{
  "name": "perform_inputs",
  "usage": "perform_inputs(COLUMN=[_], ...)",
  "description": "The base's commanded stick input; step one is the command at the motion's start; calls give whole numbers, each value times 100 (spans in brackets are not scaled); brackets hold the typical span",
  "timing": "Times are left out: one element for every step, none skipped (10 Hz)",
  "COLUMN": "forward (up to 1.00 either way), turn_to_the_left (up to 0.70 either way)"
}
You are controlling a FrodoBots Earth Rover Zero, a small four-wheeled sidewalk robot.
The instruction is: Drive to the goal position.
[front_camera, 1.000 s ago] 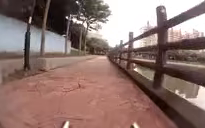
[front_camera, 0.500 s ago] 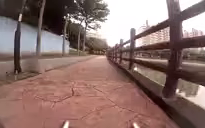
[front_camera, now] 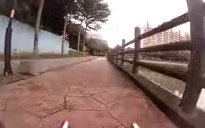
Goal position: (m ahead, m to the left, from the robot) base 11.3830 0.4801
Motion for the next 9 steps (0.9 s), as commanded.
perform_inputs(forward=[70, 70, 70, 70, 70, 70, 70, 70, 70], turn_to_the_left=[0, 0, 0, 0, 0, 0, 0, 0, 0])
